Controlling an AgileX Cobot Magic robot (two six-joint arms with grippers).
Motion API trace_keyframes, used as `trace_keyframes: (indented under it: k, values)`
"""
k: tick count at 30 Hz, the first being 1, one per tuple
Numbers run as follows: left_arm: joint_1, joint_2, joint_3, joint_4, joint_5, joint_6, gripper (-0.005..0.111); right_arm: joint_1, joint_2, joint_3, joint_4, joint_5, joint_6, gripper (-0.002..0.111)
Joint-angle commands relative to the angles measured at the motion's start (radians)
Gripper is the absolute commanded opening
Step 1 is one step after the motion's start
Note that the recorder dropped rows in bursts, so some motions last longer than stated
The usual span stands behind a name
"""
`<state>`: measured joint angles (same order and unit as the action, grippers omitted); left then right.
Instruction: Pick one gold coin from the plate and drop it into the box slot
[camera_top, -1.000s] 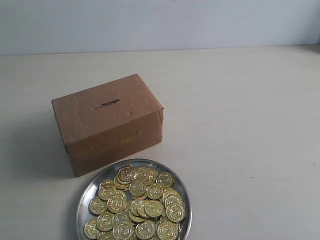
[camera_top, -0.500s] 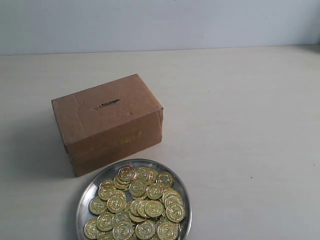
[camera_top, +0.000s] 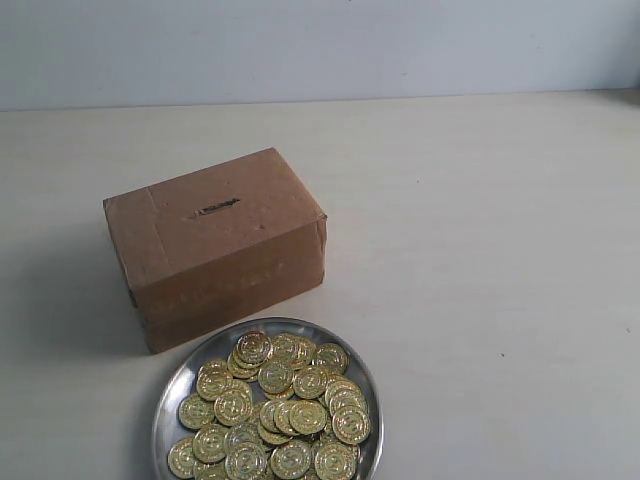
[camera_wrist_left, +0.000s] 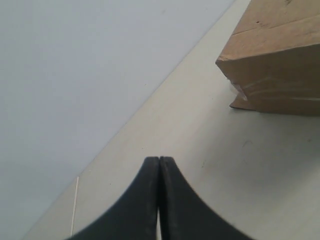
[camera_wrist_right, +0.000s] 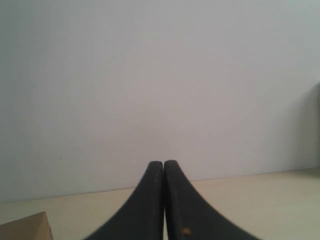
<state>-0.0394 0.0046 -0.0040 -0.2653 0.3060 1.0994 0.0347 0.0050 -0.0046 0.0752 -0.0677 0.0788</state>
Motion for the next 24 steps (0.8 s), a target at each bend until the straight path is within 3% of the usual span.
trace_keyframes:
  k: [1, 18, 21, 24]
  values:
    - [-0.003, -0.005, 0.004, -0.006, 0.002, -0.008, 0.0, -0.003, -0.005, 0.005, -0.007, -0.012, 0.001, 0.0]
    - [-0.003, -0.005, 0.004, -0.007, 0.017, -0.011, 0.0, -0.003, -0.005, 0.005, -0.002, -0.01, 0.001, 0.0]
    - [-0.003, -0.005, 0.004, -0.057, -0.003, -0.148, 0.0, -0.003, -0.005, 0.005, -0.002, -0.008, 0.001, 0.0]
    - [-0.003, -0.005, 0.004, -0.114, -0.005, -0.395, 0.0, -0.003, -0.005, 0.005, -0.002, 0.008, 0.001, 0.0]
